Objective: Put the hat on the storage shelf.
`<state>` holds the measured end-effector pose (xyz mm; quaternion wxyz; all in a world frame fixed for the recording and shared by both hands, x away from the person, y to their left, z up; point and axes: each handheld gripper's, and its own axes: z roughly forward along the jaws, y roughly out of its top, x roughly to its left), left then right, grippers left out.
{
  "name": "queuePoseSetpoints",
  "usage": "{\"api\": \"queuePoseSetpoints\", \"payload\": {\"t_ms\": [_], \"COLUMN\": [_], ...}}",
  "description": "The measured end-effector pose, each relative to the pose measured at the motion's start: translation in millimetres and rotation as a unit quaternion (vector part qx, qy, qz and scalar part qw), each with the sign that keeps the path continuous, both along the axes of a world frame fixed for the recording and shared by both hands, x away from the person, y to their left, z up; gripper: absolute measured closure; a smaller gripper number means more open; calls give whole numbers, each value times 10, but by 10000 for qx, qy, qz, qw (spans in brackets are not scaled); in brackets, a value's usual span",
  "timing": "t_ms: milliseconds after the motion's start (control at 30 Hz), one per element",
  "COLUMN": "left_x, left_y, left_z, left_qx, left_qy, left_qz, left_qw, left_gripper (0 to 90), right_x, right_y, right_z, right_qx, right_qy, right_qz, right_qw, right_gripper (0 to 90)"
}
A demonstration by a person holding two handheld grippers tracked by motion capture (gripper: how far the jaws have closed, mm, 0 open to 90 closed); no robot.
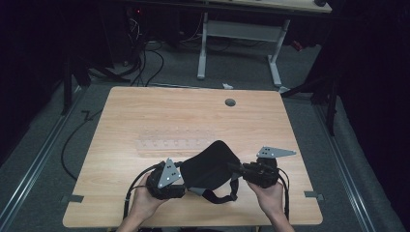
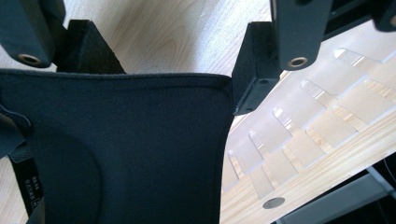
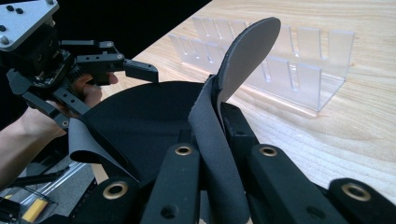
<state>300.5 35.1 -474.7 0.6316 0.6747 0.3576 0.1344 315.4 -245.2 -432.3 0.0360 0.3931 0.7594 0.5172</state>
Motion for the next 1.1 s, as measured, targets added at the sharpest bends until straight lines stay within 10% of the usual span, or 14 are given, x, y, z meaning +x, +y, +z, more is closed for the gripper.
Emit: {"api": "queuePoseSetpoints", "payload": {"t_ms": [567, 1100], "left_x": [-50, -90], "left_y": [-99, -13], "left_z": [33, 104], "left_qx": [68, 91], "left_qy": [25, 225], "left_qz": [-284, -846], "left_qw": [9996, 9961], "left_gripper": [450, 744], "right_x": [41, 123], "right_y": [127, 141], "right_z": [-45, -66], "right_qx": [202, 366], "right_qy": [157, 346], "right_qz": [267, 300], "right_qw": [9993, 9983], "right_gripper": [855, 807]}}
